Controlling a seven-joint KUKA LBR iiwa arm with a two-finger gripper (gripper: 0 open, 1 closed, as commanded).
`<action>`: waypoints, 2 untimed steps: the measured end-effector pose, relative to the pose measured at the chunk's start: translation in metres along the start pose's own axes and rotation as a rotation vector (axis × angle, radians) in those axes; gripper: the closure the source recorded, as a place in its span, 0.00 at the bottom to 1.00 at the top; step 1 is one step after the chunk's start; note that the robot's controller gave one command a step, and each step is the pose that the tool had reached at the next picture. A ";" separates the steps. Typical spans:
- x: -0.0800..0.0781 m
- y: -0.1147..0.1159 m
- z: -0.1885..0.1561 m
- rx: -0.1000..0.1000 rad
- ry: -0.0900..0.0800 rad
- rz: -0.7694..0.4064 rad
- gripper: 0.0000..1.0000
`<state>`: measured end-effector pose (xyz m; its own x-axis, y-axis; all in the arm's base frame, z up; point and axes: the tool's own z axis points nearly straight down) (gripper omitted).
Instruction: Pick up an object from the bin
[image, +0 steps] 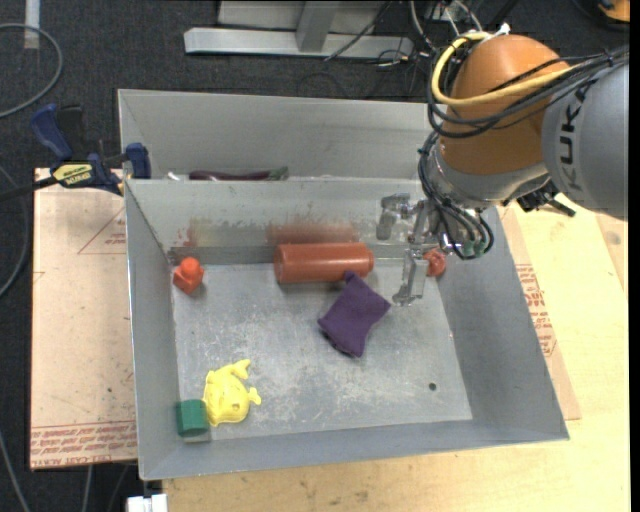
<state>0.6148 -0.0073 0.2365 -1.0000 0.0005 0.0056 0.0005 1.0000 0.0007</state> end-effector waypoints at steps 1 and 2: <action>-0.001 0.000 -0.005 0.000 -0.008 0.000 0.00; -0.007 0.008 0.030 0.001 -0.016 -0.041 0.00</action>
Offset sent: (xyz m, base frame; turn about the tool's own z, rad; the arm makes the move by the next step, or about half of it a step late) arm 0.0102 0.0290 -0.1202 -0.1370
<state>0.6212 0.0007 0.2064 -0.9991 -0.0406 -0.0103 -0.0406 0.9992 -0.0004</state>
